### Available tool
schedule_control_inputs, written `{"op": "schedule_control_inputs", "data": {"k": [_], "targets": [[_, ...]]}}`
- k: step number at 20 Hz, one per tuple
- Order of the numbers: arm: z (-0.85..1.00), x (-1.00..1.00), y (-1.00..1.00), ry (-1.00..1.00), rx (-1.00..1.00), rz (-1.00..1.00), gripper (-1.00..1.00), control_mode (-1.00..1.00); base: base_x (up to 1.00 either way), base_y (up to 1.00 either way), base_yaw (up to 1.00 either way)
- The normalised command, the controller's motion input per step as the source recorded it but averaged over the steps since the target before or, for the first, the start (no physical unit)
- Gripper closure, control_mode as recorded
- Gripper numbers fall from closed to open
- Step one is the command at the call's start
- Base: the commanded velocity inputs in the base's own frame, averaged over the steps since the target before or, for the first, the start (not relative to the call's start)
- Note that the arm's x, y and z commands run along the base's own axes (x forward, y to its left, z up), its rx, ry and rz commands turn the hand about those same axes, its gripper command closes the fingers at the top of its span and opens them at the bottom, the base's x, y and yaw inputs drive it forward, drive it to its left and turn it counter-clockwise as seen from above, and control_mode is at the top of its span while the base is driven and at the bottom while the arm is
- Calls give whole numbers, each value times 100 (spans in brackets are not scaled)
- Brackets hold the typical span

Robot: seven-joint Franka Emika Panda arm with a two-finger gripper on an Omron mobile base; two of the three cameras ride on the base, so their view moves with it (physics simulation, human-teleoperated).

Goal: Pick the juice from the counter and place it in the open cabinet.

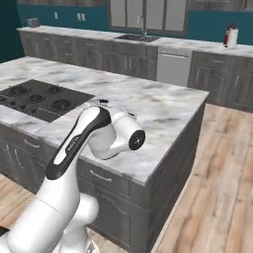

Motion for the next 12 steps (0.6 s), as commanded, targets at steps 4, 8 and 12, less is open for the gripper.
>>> {"op": "schedule_control_inputs", "data": {"k": [4, 8, 12], "targets": [[0, 0, 0, 0, 0, 0, 100, 100, -3, 2, 63], [0, 0, 0, 0, 0, 0, 100, 100, 2, -1, 45], [0, 0, 0, 0, 0, 0, 100, 100, 0, -79, 0]]}}
